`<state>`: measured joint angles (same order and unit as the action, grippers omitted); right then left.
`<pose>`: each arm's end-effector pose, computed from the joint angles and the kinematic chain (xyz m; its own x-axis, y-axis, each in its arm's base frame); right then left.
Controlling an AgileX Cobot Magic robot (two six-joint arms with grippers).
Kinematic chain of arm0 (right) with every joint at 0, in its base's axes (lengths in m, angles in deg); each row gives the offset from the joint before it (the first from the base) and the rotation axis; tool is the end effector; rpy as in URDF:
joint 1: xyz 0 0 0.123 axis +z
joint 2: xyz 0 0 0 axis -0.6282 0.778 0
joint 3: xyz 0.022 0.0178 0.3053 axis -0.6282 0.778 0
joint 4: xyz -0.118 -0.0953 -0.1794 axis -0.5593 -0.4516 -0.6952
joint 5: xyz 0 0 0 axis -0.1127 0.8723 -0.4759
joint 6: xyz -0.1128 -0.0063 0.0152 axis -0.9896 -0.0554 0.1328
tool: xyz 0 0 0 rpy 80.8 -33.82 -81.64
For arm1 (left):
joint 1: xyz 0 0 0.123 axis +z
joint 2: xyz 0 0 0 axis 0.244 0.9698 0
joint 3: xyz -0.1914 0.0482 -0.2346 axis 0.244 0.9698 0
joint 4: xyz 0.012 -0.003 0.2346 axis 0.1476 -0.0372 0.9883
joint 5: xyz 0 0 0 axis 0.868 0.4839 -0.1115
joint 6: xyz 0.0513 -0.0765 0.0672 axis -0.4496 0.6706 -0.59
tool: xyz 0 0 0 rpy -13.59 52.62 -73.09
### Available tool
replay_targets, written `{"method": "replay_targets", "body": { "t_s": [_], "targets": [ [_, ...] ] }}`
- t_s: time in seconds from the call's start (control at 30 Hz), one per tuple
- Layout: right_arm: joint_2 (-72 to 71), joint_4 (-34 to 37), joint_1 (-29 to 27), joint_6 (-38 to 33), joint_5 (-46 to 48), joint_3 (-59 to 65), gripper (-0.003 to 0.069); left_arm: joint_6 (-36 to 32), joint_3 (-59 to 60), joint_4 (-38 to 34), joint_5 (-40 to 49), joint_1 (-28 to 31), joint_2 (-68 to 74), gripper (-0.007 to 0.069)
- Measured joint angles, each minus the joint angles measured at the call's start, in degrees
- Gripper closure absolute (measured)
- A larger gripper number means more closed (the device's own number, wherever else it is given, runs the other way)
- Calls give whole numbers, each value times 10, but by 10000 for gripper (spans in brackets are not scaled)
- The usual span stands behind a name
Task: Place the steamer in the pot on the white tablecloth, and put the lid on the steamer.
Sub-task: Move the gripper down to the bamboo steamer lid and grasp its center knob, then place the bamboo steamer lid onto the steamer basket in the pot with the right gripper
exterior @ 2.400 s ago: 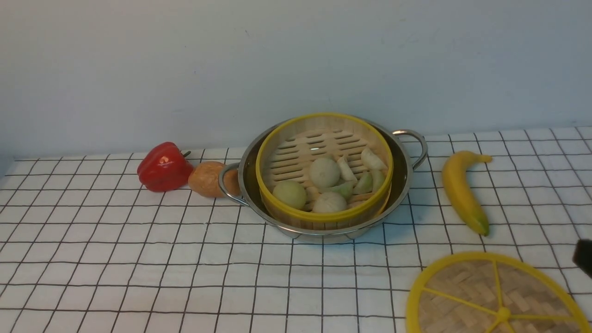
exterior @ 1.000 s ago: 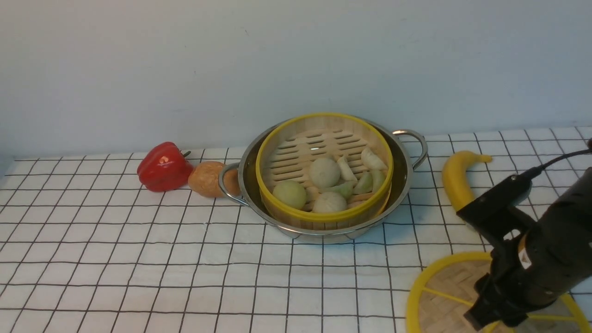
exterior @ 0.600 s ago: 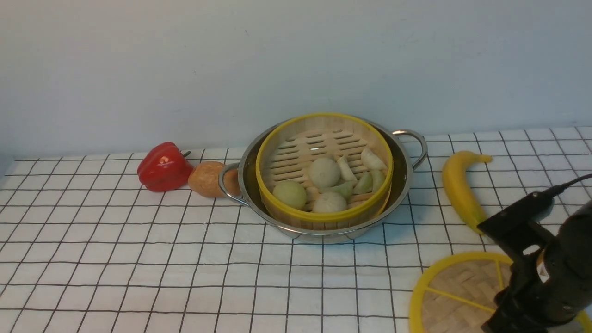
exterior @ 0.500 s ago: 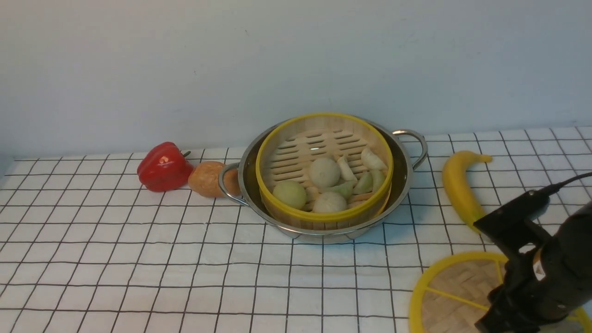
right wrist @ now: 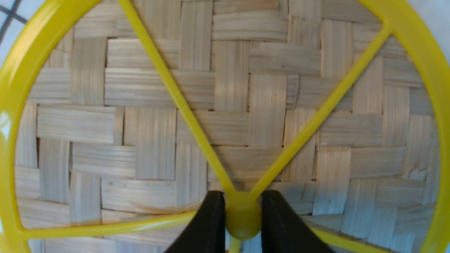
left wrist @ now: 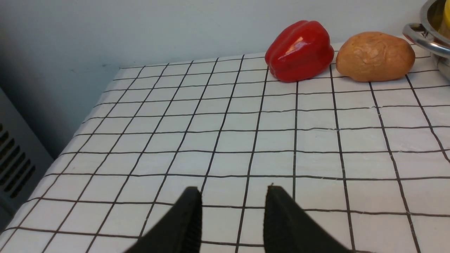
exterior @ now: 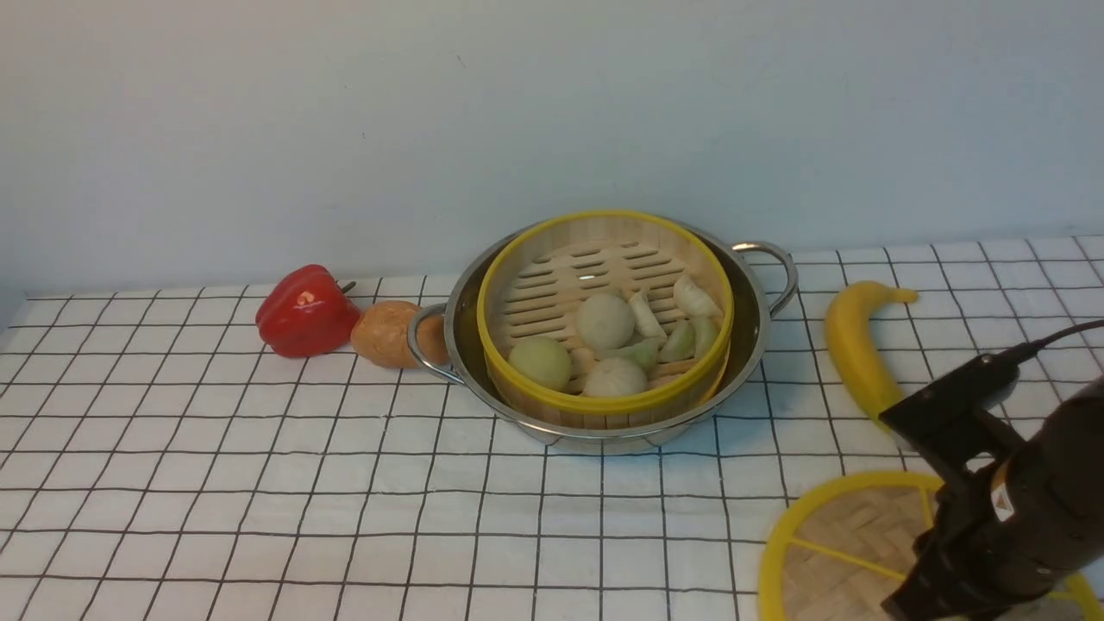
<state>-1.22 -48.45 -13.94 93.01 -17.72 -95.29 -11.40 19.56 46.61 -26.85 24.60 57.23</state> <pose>0.2144 0.0894 0.1859 -0.9212 -0.3645 -0.1363 -0.3574 0.9310 -0.0747 0.0360 0.0064 0.1715 -0.2996 0.0988 -0.9489 -0.1351 0.9802 0.1447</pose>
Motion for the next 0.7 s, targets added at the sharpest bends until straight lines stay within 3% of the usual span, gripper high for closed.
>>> {"method": "replay_targets", "body": {
  "t_s": [0.13, 0.3, 0.47, 0.7],
  "targets": [
    [-1, -21, 0, 12, 34, -8, 516, 0, 0, 0, 0, 0, 0, 382],
    [-34, -24, 0, 7, 157, -85, 516, 0, 0, 0, 0, 0, 0, 382],
    [-61, 39, 0, -54, 243, -205, 516, 0, 0, 0, 0, 0, 0, 382],
    [-9, 106, 0, -124, 236, -337, 516, 0, 0, 0, 0, 0, 0, 382]
  ]
}}
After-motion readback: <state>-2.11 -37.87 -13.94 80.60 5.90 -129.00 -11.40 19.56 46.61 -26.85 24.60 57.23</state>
